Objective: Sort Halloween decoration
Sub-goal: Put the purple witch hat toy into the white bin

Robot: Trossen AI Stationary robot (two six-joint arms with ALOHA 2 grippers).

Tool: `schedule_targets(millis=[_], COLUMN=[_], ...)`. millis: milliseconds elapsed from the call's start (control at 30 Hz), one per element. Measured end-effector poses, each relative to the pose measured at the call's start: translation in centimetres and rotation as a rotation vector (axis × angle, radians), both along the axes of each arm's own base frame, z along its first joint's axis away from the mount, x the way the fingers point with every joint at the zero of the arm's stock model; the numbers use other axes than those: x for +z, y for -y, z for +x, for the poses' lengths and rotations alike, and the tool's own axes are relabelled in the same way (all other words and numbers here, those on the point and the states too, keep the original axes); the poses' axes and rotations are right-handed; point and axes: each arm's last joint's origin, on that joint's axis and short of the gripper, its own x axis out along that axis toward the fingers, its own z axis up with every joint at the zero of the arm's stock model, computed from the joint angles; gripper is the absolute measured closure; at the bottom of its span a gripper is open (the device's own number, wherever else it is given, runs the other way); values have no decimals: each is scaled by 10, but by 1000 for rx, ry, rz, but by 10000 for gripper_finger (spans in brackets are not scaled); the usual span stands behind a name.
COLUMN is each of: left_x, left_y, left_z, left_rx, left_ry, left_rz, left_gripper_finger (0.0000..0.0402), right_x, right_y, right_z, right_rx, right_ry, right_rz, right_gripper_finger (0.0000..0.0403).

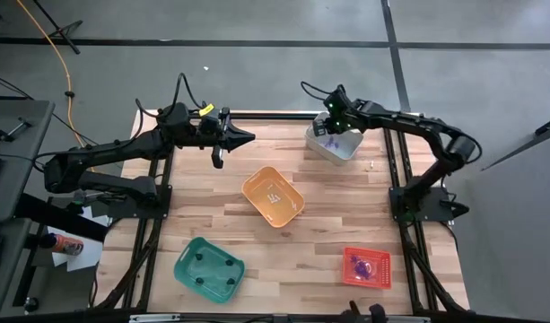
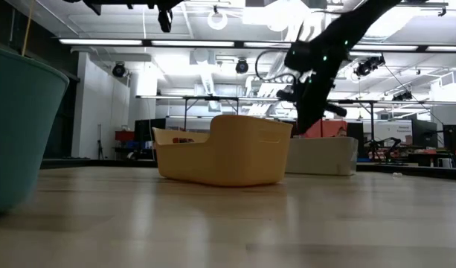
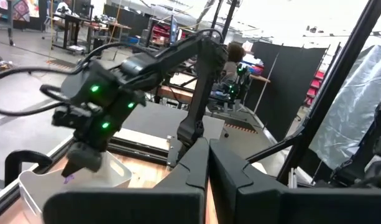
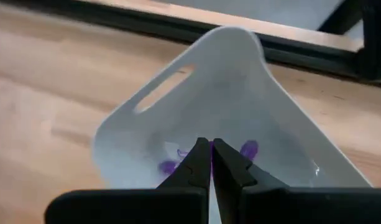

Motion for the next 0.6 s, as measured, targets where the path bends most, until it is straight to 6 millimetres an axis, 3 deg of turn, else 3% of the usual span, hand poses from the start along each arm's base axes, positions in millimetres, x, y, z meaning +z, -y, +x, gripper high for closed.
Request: schedule_targets(millis=[333,600], left_x=[-1,-6], left_y=[0,0], left_z=[0,0], left_rx=[0,0], left_ry=[-8,-56], left_rz=[-3,-22], left_gripper_finger=[402,401], right_x=[-47,-49], right_y=[19,22], right_z=[6,5], right_rx=[-217,-348], right_ry=[-33,2], right_rz=[135,138], right_gripper_finger=[403,399])
